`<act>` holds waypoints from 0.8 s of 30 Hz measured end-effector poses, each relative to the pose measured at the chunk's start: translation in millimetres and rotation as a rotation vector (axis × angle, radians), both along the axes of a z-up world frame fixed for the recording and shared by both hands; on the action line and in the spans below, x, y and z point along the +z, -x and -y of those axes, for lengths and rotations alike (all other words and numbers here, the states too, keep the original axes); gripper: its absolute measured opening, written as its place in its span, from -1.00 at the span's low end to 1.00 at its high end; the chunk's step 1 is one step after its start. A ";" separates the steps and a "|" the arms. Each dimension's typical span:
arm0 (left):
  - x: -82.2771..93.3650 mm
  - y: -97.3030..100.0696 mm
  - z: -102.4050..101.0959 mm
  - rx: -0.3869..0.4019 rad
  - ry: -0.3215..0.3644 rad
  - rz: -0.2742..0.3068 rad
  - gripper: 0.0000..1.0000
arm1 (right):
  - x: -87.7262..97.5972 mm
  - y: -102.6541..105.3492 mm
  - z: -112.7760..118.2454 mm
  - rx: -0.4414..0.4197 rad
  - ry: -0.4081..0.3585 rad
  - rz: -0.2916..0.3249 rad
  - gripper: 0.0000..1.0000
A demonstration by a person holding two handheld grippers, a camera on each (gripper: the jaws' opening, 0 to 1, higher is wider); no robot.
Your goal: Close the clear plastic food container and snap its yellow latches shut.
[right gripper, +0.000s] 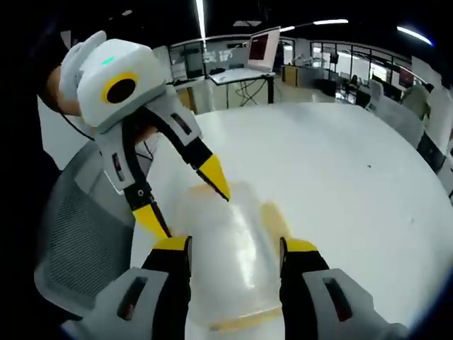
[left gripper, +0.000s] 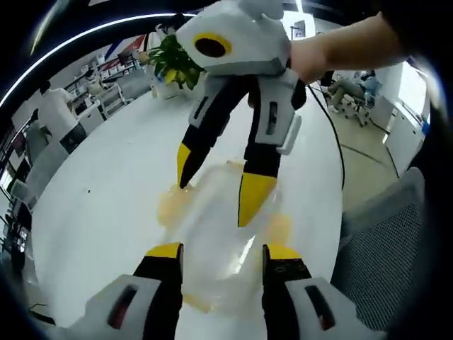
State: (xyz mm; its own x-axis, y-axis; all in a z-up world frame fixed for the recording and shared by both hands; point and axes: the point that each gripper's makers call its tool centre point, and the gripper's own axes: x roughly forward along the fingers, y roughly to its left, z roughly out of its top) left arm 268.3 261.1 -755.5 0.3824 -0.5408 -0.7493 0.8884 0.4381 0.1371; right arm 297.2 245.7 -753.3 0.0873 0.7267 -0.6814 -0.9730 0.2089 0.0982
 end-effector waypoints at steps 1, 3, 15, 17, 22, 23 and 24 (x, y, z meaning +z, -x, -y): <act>0.2 1.7 0.8 -0.004 -0.002 -0.004 -0.15 | -0.7 -1.1 0.4 0.003 0.007 0.001 -0.03; -1.4 6.2 3.6 -0.019 -0.016 -0.005 -0.07 | -5.5 -1.2 3.1 0.008 0.034 -0.022 -0.02; -16.9 2.8 8.7 -0.130 -0.202 0.120 0.03 | -15.2 -9.8 4.1 0.097 0.133 -0.103 -0.03; -17.4 1.8 10.8 -0.122 -0.193 0.111 0.03 | -14.9 -11.7 2.1 0.104 0.144 -0.110 -0.01; -23.5 3.2 9.7 -0.123 -0.210 0.099 0.04 | -24.9 -9.0 3.6 0.165 0.223 -0.121 0.01; -23.5 3.9 10.1 -0.129 -0.213 0.102 0.04 | -27.7 -8.5 5.7 0.180 0.245 -0.114 0.02; -24.4 4.6 10.2 -0.139 -0.222 0.105 0.04 | -28.2 -6.8 4.0 0.190 0.241 -0.117 0.02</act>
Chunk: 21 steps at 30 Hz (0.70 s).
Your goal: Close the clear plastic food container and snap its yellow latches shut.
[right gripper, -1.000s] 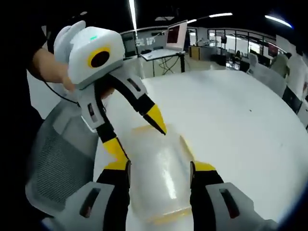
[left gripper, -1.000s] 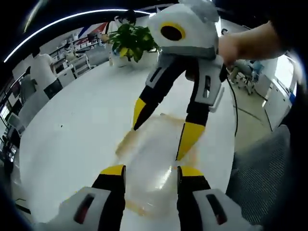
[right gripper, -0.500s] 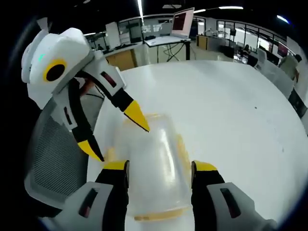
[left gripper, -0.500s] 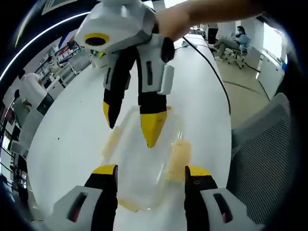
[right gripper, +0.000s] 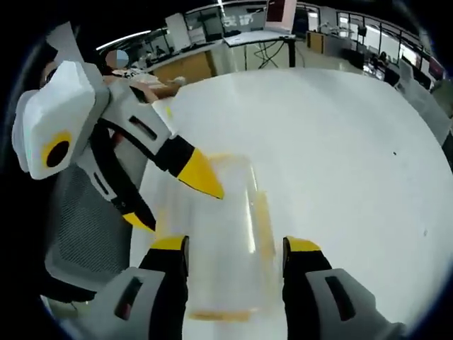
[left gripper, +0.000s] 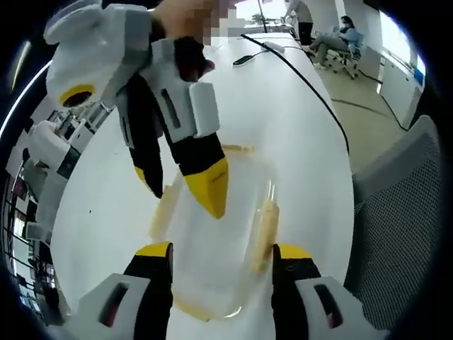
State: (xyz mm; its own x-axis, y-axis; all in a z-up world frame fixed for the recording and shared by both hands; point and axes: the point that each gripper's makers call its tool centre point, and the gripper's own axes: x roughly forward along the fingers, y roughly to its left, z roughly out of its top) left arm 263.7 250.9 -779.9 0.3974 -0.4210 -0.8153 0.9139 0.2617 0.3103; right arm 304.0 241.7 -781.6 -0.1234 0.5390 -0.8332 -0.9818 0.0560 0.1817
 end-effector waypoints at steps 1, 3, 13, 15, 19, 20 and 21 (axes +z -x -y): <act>-0.5 0.4 0.5 -0.002 0.001 -0.004 0.03 | 2.2 0.2 -1.5 -0.005 -0.008 -0.014 0.02; -1.3 0.7 0.7 -0.006 -0.003 -0.003 0.03 | 1.4 1.1 -1.5 0.012 0.000 -0.026 -0.01; -5.7 0.5 -1.1 -0.049 -0.066 0.041 -0.01 | -3.2 4.7 -3.1 0.100 0.075 -0.088 -0.07; -5.6 -0.2 -1.2 -0.045 -0.066 0.042 -0.02 | -4.1 4.6 -3.3 0.108 0.099 -0.089 -0.09; -5.3 -0.3 -1.0 -0.037 -0.073 0.040 -0.04 | -4.6 4.1 -2.0 0.123 0.115 -0.095 -0.13; -5.4 -0.4 -1.0 -0.037 -0.073 0.040 -0.05 | -4.0 4.1 -1.7 0.124 0.116 -0.099 -0.14; -5.1 -0.5 -1.2 -0.036 -0.075 0.039 -0.05 | -3.8 3.6 -1.7 0.127 0.117 -0.100 -0.17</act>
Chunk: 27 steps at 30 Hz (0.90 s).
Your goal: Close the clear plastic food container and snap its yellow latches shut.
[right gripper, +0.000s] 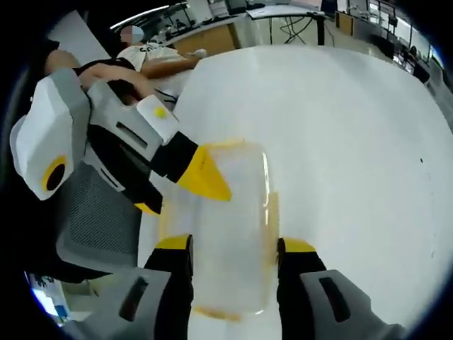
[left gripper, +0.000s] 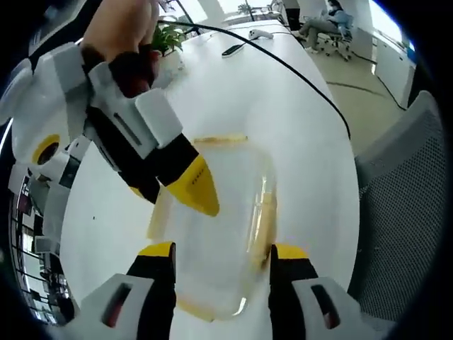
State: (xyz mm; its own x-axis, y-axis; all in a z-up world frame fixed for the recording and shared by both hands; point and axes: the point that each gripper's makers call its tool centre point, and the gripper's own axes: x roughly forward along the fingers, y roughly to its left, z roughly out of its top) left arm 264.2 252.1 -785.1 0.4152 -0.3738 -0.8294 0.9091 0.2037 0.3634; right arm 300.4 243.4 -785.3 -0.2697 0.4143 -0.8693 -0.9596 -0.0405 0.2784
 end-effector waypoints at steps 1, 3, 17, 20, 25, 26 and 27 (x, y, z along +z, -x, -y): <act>0.0 -0.1 0.3 0.001 -0.003 -0.001 -0.05 | -0.1 -1.1 -0.2 0.001 0.002 -0.001 -0.19; -0.4 -0.8 0.3 0.000 -0.012 -0.002 -0.06 | -0.7 -1.9 -0.6 0.002 0.015 -0.014 -0.22; -5.3 -1.7 3.1 0.009 -0.025 0.007 -0.13 | -0.7 0.8 -0.2 0.028 0.069 -0.025 -0.24; -3.4 -1.5 3.7 0.010 -0.037 0.005 -0.12 | -0.7 0.9 -0.1 0.026 0.066 -0.025 -0.24; -1.7 -1.0 3.0 0.029 0.004 0.015 -0.11 | -0.6 0.8 0.2 0.016 0.066 -0.027 -0.22; -1.1 -1.4 2.7 0.032 0.008 0.015 -0.11 | -0.4 0.8 0.1 0.016 0.069 -0.026 -0.22; -1.3 -1.1 3.6 0.034 0.008 0.016 -0.11 | -0.8 0.6 -0.1 0.015 0.073 -0.026 -0.22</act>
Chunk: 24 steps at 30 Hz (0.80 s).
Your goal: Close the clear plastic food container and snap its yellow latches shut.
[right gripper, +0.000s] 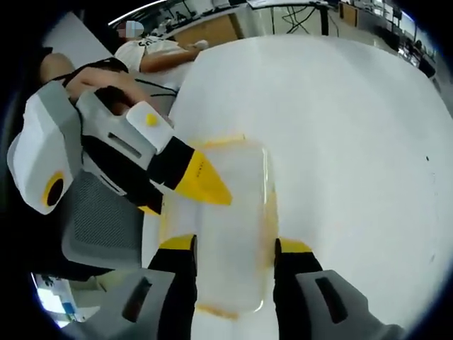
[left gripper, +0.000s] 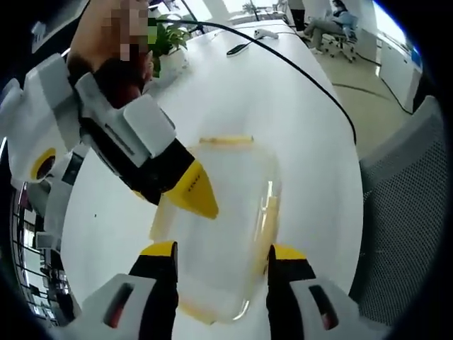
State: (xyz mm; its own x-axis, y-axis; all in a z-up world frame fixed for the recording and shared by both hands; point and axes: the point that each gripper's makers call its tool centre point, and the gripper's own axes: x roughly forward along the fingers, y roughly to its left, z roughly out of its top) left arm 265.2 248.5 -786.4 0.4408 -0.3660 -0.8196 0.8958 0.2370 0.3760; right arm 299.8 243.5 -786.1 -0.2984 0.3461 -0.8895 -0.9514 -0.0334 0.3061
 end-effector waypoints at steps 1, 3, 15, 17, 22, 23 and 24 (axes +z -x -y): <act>0.2 -0.3 0.2 0.003 0.000 0.000 -0.10 | -0.1 -0.4 -0.1 0.000 0.005 -0.001 -0.22; 0.9 -1.0 -0.4 0.005 -0.001 -0.001 -0.10 | 0.4 0.4 0.0 0.000 0.012 0.000 -0.21; 4.5 -1.7 0.2 0.018 0.013 -0.033 -0.07 | 5.9 1.7 -1.3 0.018 -0.045 0.084 -0.18; 3.6 1.5 -1.2 -0.014 -0.009 -0.066 -0.02 | 6.6 1.9 -0.1 0.002 -0.052 0.099 -0.18; 9.9 0.6 -1.1 0.015 0.039 -0.110 -0.09 | 14.7 -7.6 1.1 -0.059 -0.128 0.166 -0.25; 12.8 -2.0 -0.5 0.025 0.054 -0.106 -0.05 | 18.8 -8.5 -0.1 -0.083 -0.160 0.167 -0.18; 15.1 -2.7 -1.4 0.016 0.055 -0.108 0.02 | 24.4 -8.6 0.2 -0.130 -0.200 0.152 -0.11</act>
State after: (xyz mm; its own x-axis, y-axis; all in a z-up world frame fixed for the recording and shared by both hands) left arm 267.9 249.9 -771.3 0.3576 -0.4052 -0.8414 0.9261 0.2696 0.2638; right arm 308.4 243.2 -761.7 -0.1085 0.5457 -0.8309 -0.9860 0.0470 0.1597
